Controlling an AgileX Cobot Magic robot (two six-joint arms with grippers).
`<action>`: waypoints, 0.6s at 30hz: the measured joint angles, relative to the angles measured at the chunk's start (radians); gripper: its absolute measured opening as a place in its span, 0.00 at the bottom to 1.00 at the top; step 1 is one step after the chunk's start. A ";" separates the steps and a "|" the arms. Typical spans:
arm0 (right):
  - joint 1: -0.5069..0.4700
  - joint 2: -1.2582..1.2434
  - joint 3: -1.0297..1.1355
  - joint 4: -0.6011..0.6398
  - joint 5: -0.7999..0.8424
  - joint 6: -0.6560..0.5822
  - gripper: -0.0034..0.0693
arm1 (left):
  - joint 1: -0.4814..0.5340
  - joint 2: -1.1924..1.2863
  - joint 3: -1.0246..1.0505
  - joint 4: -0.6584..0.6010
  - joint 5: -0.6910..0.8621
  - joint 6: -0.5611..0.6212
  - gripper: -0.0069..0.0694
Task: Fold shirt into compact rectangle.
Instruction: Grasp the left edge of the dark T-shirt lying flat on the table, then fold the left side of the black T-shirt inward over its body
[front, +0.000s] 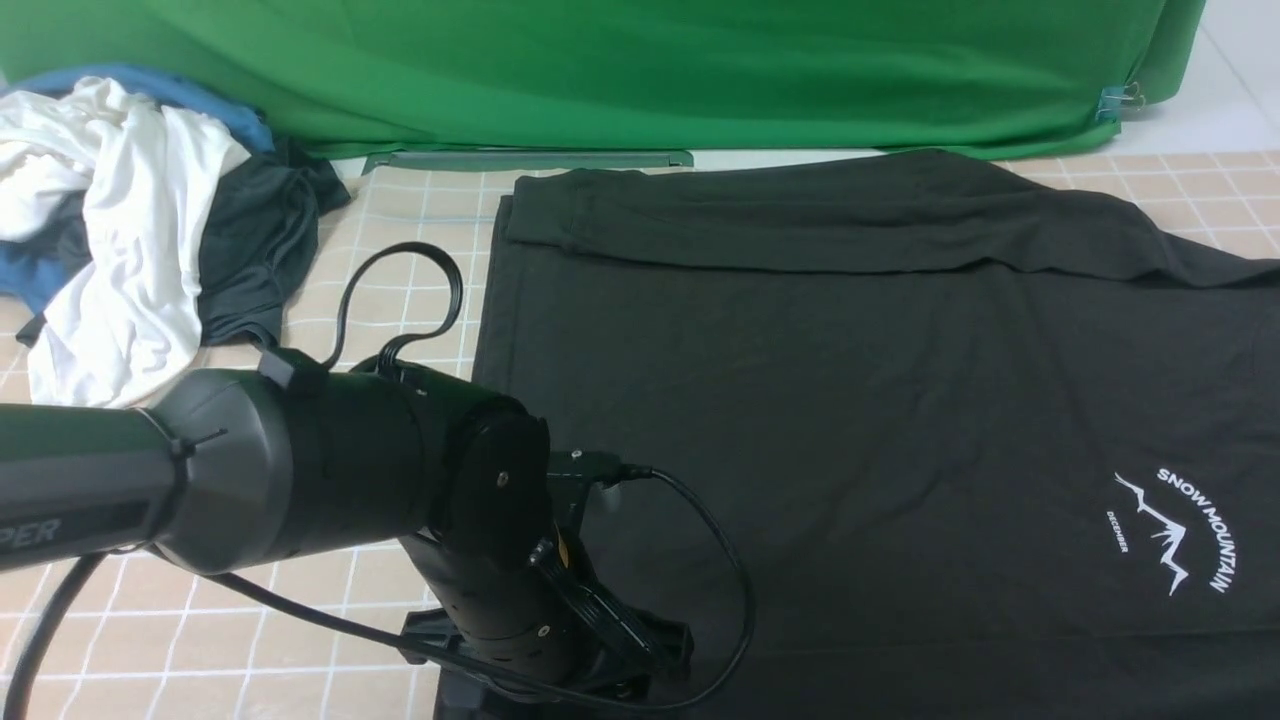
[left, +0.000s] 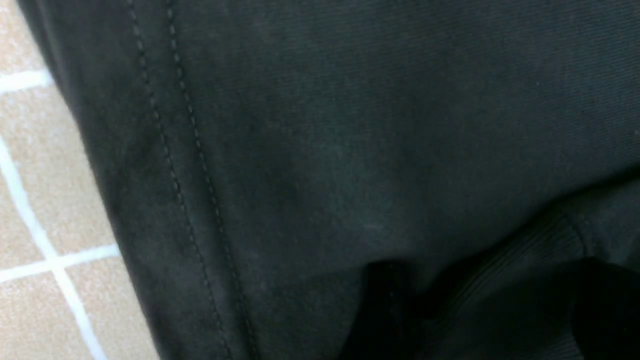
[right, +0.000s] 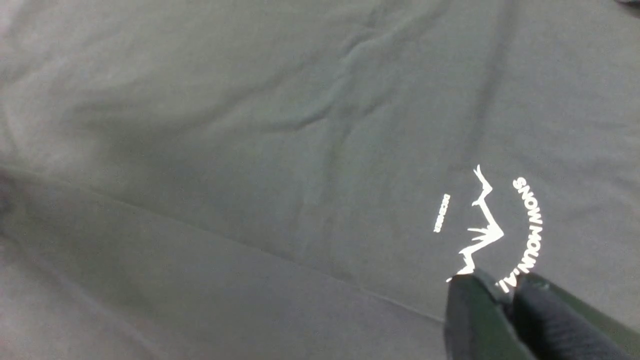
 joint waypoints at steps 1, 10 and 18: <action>0.000 0.000 0.000 0.000 0.000 0.000 0.24 | 0.000 0.000 0.000 -0.002 -0.001 0.000 0.67; 0.000 0.000 0.000 0.000 -0.006 0.000 0.27 | 0.000 0.004 0.000 -0.004 -0.002 0.046 0.26; 0.000 0.000 0.000 0.000 -0.006 0.000 0.29 | 0.000 -0.021 0.000 -0.003 0.020 0.046 0.13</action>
